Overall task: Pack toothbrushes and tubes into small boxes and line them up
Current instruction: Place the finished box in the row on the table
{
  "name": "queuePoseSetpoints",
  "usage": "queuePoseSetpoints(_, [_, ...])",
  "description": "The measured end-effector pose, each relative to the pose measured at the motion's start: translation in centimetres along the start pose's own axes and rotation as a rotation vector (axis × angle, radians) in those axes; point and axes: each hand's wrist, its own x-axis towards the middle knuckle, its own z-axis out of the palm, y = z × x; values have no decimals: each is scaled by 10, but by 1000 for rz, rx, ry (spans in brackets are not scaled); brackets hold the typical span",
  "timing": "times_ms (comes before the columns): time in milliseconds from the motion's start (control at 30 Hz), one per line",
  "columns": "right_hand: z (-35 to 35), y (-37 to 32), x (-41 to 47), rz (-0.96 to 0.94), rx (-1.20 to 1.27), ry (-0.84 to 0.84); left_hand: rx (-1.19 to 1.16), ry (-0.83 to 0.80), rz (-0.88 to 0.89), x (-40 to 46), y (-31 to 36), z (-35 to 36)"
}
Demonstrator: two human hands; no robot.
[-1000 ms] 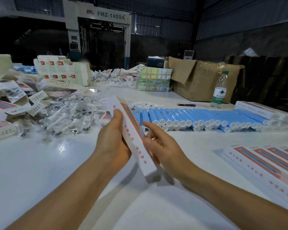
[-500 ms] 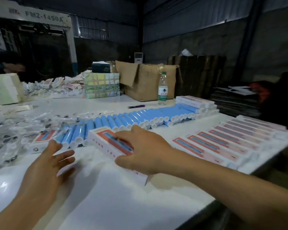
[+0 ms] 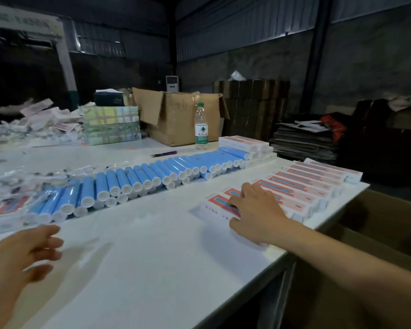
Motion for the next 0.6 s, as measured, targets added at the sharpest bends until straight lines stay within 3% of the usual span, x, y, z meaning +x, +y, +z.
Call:
queuePoseSetpoints(33, [-3, -2, 0, -21, -21, 32, 164, 7, 99, -7, -4, 1])
queuePoseSetpoints(67, [-7, -7, 1, -58, -15, 77, 375, 116, 192, -16, 1, 5])
queuePoseSetpoints(133, [-15, -31, 2, -153, 116, 155, 740, 118, 433, -40, 0, 16])
queuePoseSetpoints(233, [-22, -87, 9, -312, 326, 194, 1103, 61, 507, -48, 0, 23])
queuePoseSetpoints(433, [-6, -194, 47, -465, 451, 162, 1059, -22, 507, -39, -5, 19])
queuePoseSetpoints(600, [30, -213, 61, -505, 462, 64, 1034, -81, 558, -45, -3, 16])
